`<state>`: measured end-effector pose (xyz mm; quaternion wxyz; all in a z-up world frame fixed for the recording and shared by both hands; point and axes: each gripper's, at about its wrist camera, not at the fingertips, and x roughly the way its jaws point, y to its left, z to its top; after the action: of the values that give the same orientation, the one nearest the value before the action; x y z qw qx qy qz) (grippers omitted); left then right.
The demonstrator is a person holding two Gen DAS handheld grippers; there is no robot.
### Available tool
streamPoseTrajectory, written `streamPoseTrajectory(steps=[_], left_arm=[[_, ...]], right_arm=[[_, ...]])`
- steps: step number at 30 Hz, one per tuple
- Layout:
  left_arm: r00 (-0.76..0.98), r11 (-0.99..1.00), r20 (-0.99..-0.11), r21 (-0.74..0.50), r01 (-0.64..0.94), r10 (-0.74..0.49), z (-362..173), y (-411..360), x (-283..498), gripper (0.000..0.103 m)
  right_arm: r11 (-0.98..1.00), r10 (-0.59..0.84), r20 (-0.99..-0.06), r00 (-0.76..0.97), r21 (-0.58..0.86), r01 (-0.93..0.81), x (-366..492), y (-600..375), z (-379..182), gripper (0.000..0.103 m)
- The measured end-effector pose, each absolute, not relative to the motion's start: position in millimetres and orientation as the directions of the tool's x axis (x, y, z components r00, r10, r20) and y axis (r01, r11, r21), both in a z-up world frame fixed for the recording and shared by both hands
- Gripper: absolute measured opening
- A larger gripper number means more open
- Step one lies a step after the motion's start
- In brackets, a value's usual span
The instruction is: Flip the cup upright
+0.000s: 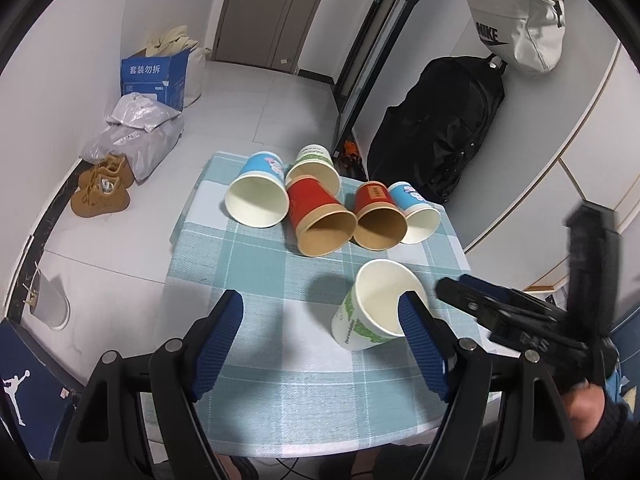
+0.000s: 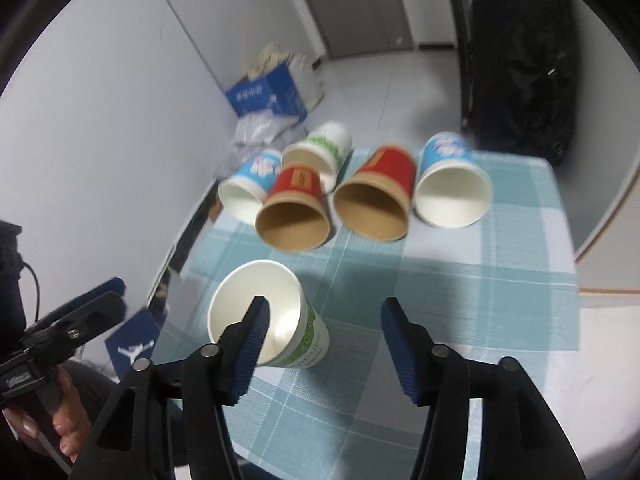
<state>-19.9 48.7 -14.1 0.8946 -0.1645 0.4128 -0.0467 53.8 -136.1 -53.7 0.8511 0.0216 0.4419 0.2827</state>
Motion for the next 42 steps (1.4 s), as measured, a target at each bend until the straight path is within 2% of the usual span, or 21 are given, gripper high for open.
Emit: streamPoseTrajectory(steps=[4,9,16,26,34,42], left_arm=[[0.679,0.942,-0.697,-0.336,-0.025,-0.231,-6.5,39.2,-22.4,0.076],[0.711,0.950,-0.670,-0.313,-0.008,-0.215,3.6,27.0,-27.9,0.076],[0.739,0.968,-0.653,-0.251,-0.010,-0.162,9.9,12.1,-32.9,0.076],[0.796,0.977,-0.593,-0.211,-0.013,-0.118,17.6,4.3,-41.6,0.076],[0.796,0.984,-0.598,-0.176,-0.018,-0.092,18.3,-3.5,-45.3,0.076],[0.786,0.980,-0.613,-0.195,-0.047,-0.085,15.5,1.5,-43.9,0.076]], right_arm=[[0.854,0.491,-0.653,0.577,0.229,-0.468,23.1,-151.6,-33.5,0.062],[0.857,0.504,-0.564,0.654,0.231,-0.460,4.7,-163.9,-20.0,0.062],[0.861,0.508,-0.454,0.732,0.245,-0.446,-21.4,-184.6,-7.6,0.081],[0.876,0.482,-0.430,0.764,0.238,-0.419,-33.9,-200.5,-8.5,0.083],[0.877,0.480,-0.427,0.766,0.239,-0.417,-38.4,-201.9,-13.0,0.086],[0.881,0.474,-0.427,0.770,0.247,-0.404,-38.5,-206.3,-13.4,0.089]])
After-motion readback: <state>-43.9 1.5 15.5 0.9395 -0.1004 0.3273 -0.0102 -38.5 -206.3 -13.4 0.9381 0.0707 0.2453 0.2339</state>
